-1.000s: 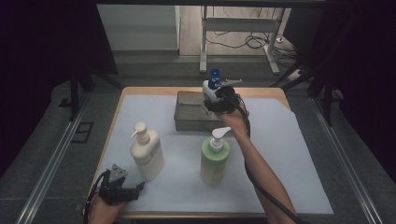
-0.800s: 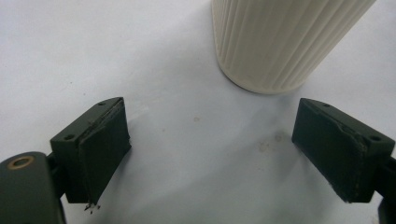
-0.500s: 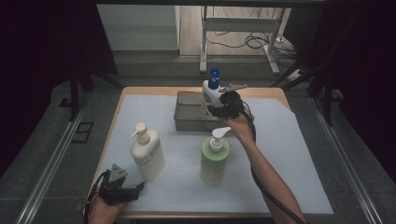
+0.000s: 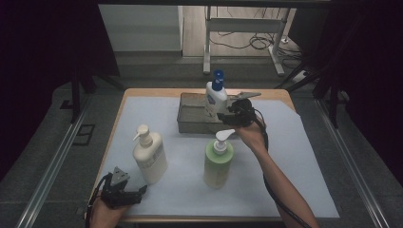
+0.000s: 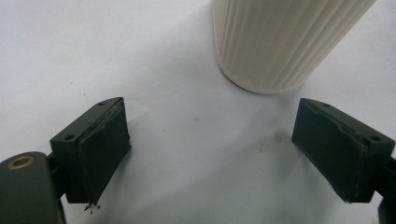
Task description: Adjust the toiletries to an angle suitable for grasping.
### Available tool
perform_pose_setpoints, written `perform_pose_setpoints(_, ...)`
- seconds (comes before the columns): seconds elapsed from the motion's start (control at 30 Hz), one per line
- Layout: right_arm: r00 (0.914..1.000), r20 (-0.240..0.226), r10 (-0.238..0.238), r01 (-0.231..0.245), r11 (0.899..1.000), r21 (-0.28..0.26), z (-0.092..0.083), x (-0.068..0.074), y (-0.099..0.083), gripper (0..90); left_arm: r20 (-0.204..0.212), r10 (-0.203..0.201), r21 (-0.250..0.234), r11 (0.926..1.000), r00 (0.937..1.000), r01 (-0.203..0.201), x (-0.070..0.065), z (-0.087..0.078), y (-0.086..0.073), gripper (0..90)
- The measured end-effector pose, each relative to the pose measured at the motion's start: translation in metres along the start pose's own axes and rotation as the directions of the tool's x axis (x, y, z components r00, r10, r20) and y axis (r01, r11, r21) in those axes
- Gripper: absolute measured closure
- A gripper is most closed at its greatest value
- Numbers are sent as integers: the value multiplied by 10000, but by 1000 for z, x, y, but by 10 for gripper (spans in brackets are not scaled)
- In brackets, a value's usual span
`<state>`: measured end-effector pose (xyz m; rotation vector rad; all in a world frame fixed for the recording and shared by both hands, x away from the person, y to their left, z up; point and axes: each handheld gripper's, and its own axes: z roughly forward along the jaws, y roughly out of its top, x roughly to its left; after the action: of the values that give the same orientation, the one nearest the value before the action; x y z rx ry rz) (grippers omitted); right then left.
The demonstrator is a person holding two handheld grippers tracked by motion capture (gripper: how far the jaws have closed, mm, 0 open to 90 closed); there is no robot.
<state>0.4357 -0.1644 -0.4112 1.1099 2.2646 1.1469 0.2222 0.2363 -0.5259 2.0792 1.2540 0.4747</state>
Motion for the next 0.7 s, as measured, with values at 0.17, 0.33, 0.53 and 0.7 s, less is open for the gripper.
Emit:
perform_pose_setpoints(0.17,9997,6,238,-238,9997,83,-3,-7,-8,447,-2,-6,-23,10000,10000,6,0,0,0,108)
perform_pose_setpoints(0.33,9994,67,341,-343,9992,224,-5,-14,-13,478,-3,-5,-35,10000,10000,5,0,0,0,108)
perform_pose_setpoints(0.53,9990,180,402,-407,9989,235,-3,-19,-18,525,-2,-3,-54,10000,10000,3,0,0,-1,108)
perform_pose_setpoints(0.7,9975,591,383,-404,9985,356,2,-23,-21,549,-6,0,-61,10000,10000,0,0,0,-1,108)
